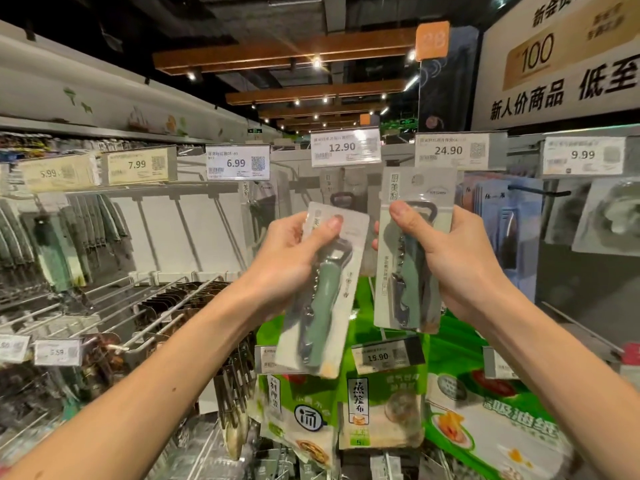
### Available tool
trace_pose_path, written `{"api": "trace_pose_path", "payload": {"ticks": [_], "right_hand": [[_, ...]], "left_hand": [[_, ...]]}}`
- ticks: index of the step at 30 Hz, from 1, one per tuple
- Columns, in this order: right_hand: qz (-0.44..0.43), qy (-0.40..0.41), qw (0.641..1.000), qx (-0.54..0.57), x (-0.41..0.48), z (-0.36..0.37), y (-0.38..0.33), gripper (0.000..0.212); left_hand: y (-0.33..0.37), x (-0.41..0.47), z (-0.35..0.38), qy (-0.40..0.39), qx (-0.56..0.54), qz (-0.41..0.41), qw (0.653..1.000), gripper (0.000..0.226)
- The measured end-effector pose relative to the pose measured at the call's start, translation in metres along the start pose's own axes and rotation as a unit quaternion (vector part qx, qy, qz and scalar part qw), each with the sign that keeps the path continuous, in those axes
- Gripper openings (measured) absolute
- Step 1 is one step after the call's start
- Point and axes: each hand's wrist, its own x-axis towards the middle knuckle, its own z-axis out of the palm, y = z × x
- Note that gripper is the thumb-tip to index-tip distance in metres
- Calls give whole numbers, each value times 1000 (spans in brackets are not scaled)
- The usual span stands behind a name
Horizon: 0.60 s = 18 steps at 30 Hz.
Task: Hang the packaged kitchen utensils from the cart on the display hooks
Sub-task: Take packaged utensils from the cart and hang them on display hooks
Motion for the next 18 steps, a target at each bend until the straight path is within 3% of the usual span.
{"api": "trace_pose_path", "payload": {"ticks": [2,6,13,18], "right_hand": [[5,4,1000,1,1,-2,1,14],[28,-17,999,5,3,-6,1,15],[34,-24,999,-3,6,-11,2,23],[28,-41,999,-3,4,-6,4,18]], "left_hand": [[-3,6,1,18,47,17,999,24],[2,23,-3,65,150,104,981,46],[17,38,1,101,197,214,951,61],[20,52,6,107,206,216,948,67]]}}
